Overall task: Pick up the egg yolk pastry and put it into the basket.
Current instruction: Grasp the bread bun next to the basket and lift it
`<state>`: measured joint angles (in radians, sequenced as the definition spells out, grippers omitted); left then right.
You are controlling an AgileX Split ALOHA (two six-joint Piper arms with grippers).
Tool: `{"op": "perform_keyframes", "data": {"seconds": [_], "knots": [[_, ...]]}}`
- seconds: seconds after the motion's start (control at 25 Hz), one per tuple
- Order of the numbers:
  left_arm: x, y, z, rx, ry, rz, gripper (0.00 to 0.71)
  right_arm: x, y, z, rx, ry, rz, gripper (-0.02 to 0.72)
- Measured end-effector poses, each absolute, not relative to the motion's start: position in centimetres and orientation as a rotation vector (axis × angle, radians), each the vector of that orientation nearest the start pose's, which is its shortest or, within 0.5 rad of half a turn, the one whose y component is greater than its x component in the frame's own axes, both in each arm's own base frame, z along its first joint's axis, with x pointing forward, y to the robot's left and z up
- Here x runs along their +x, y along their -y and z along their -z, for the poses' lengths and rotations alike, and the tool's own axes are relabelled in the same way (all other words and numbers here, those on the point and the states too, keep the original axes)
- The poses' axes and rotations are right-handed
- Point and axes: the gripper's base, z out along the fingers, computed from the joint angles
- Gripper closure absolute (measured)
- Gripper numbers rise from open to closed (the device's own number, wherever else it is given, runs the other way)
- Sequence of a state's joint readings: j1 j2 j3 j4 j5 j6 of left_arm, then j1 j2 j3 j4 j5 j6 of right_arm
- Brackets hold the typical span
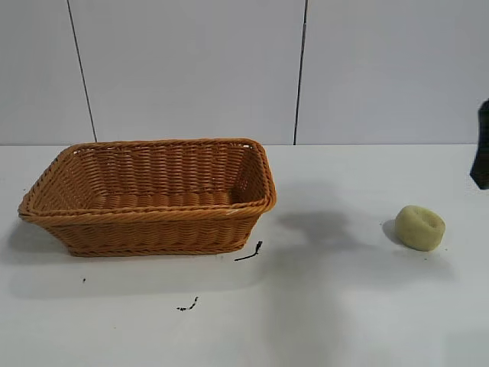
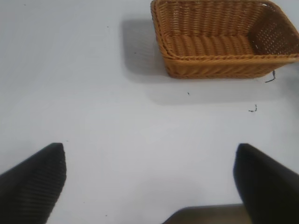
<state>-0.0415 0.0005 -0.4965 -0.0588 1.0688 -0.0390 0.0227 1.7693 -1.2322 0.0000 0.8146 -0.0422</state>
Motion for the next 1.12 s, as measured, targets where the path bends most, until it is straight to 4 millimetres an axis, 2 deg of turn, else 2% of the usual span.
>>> {"op": "perform_keyframes", "data": {"seconds": [0.08,0.2,0.36,0.6,0.88,1.0,1.12], "knots": [[-0.5,0.4,-27.6,0.005,-2.057,0.120,0.015,36.9,-0.9,-21.2,-0.094,-2.844,-0.013,0.015],[-0.5,0.4,-27.6,0.005,-2.057,0.120,0.015,37.6,-1.0,-20.8,-0.094,-2.849,-0.021,0.015],[-0.5,0.4,-27.6,0.005,-2.057,0.120,0.015,37.7,-1.2,-20.2,-0.092,-2.871,-0.039,0.015],[-0.5,0.4,-27.6,0.005,-2.057,0.120,0.015,38.1,-2.8,-20.2,-0.135,-2.818,-0.056,0.015],[-0.5,0.4,-27.6,0.005,-2.057,0.120,0.015,38.5,-2.6,-20.1,-0.107,-2.784,-0.021,0.015],[-0.5,0.4,-27.6,0.005,-2.057,0.120,0.015,38.9,-2.6,-18.9,-0.109,-2.809,-0.013,0.015],[-0.5,0.4,-27.6,0.005,-2.057,0.120,0.015,39.2,-2.6,-16.6,-0.111,-2.867,-0.011,0.015]]}}
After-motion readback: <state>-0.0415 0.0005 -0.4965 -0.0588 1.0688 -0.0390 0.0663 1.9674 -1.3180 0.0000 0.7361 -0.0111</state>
